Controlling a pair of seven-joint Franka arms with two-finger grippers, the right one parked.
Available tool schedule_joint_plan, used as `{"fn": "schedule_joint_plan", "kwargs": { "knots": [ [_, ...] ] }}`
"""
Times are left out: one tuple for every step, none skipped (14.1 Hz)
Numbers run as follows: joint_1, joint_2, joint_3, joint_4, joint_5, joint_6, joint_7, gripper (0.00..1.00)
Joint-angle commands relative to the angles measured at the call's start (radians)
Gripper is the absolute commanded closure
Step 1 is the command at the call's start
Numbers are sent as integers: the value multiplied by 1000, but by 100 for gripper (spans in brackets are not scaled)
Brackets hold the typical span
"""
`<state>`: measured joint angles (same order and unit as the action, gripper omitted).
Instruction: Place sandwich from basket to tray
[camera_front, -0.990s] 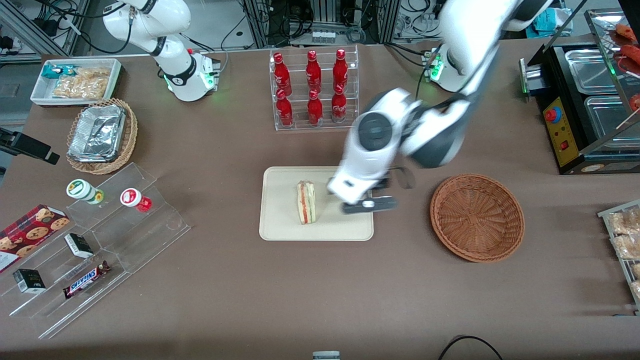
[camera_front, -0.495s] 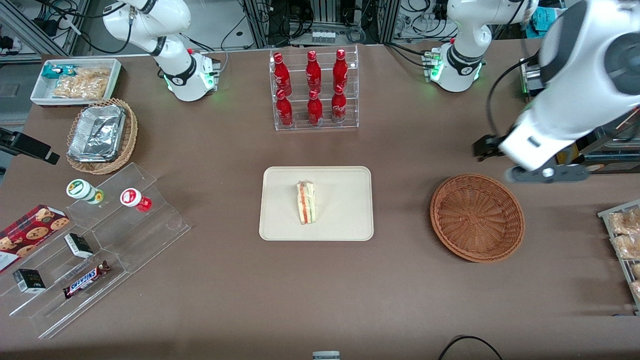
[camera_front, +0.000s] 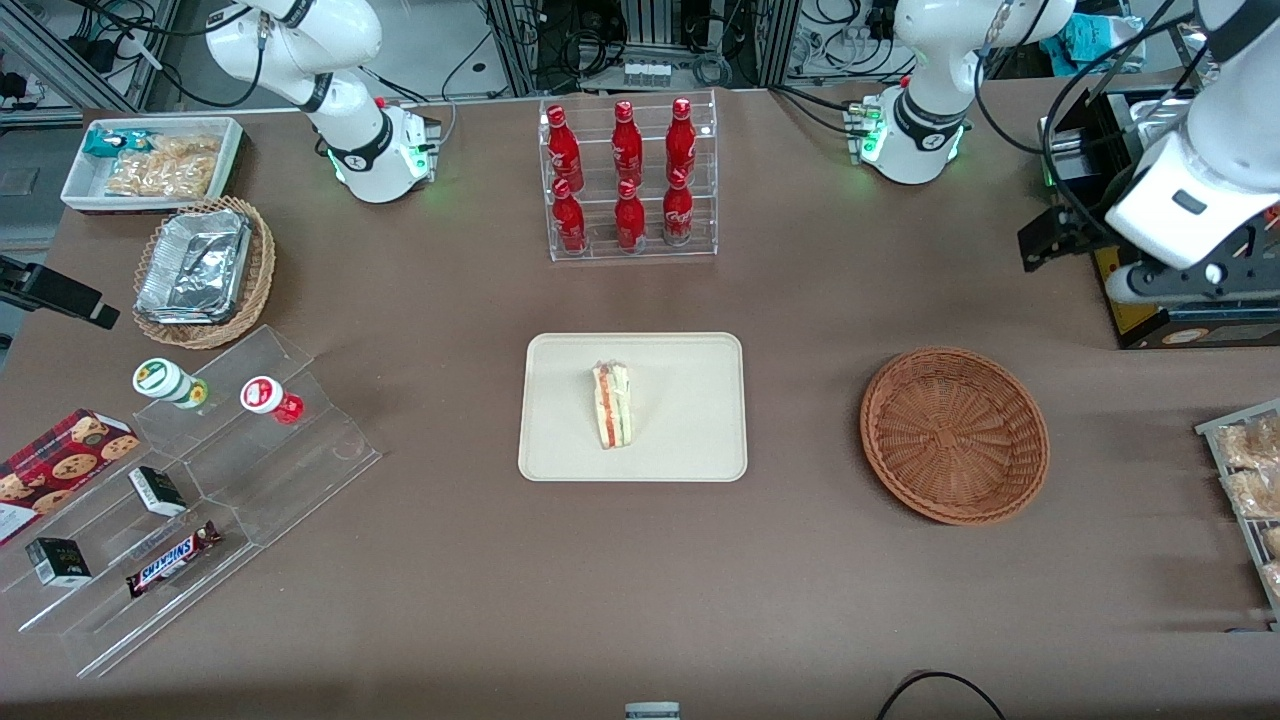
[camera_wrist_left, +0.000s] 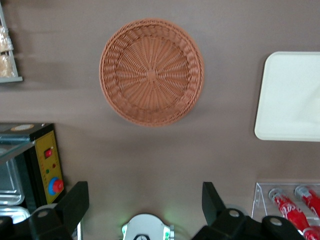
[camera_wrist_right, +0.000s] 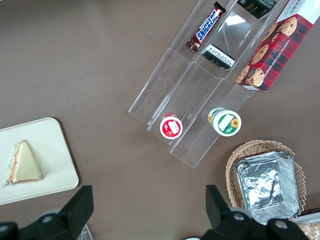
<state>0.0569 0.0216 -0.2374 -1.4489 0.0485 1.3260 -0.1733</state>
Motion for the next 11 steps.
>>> {"fn": "schedule_joint_plan", "kwargs": {
  "knots": [
    [12,-74,-11,-45,-10,-25,14,0],
    [12,-68,-13,-32,-12,-33,11,0],
    [20,-68,-17,-24,-13,-42,12,0],
    [35,-68,-31,-30,-13,-42,6,0],
    [73,-71,-77,-34,-13,-42,11,0],
    [130,-69,-121,-35,-13,-42,12,0],
    [141,-68,-128,-36,-15,-42,12,0],
    [141,-68,-129,-39,-15,-42,11,0],
    [141,-68,-129,-45,-15,-41,8,0],
    [141,-69,-129,-47,-15,-39,9,0],
    [146,-71,-129,-48,-15,-39,11,0]
  ]
}}
